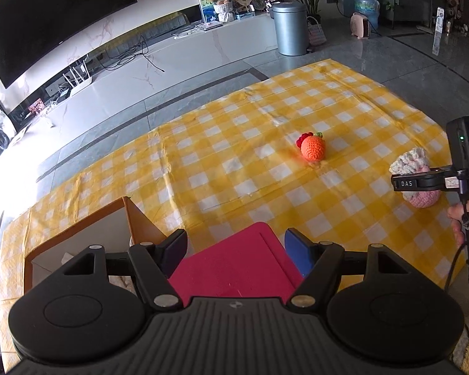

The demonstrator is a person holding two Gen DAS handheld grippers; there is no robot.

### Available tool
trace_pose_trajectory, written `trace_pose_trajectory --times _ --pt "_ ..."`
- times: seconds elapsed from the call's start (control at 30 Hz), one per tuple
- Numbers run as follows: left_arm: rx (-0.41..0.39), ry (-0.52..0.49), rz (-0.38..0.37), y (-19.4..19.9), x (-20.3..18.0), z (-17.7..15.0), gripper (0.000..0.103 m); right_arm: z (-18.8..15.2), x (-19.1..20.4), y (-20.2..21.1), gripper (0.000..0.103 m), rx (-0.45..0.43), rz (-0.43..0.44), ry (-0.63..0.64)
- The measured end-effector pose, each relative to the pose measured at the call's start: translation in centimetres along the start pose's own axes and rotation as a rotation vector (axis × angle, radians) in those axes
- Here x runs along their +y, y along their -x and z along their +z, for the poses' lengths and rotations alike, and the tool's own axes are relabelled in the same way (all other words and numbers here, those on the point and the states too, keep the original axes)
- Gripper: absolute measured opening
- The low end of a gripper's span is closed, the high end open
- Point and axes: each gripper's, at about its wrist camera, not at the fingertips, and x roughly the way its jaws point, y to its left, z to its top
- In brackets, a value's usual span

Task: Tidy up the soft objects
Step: 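Grasp the orange crochet fruit with the left tool while the right tool holds the pouch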

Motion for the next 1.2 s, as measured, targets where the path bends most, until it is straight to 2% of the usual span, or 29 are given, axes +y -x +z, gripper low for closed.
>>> trace_pose_trajectory --times 0.17,0.27,0.37,0.43,0.53,0.7,0.83,0.87,0.93,1.0,1.07,1.2 --pt "-0.004 -0.095 0.019 -2.5 -2.6 2.7 0.084 0.0 0.5 0.2 0.058 -0.004 0.041 0.022" --pt "0.012 -0.116 -0.011 -4.2 -4.3 4.4 0.084 -0.1 0.8 0.3 0.058 -0.010 0.084 0.032" --pt "0.030 -0.126 -0.043 -6.2 -5.9 6.0 0.084 -0.2 0.8 0.4 0.058 -0.012 0.091 0.042" --pt "0.031 -0.169 -0.071 -7.7 -7.2 6.9 0.084 -0.2 0.7 0.4 0.058 -0.012 0.093 0.028" --pt "0.087 -0.220 -0.123 -11.0 -8.9 8.0 0.084 -0.3 0.8 0.4 0.058 -0.012 0.101 0.028" --pt "0.119 -0.209 -0.132 -15.6 -10.3 9.2 0.083 -0.3 0.4 0.3 0.058 -0.025 0.122 0.016" --pt "0.181 -0.188 -0.129 -19.1 -10.4 10.2 0.074 -0.2 0.4 0.2 0.059 -0.031 0.126 0.020" --pt "0.196 -0.165 -0.135 -19.9 -10.3 10.4 0.070 -0.2 0.4 0.2 0.059 -0.031 0.129 0.022" --pt "0.213 -0.138 -0.160 -20.9 -9.9 10.8 0.067 -0.2 0.2 0.1 0.059 -0.034 0.137 0.015" --pt "0.207 -0.123 -0.183 -21.3 -9.7 11.1 0.063 -0.1 0.1 0.1 0.059 -0.035 0.140 0.010" --pt "0.212 -0.117 -0.189 -21.8 -9.8 11.4 0.051 -0.1 0.2 0.1 0.059 -0.035 0.136 0.018" --pt "0.184 -0.111 -0.194 -22.0 -9.7 11.4 0.046 -0.2 0.4 0.1 0.059 -0.034 0.130 0.029"
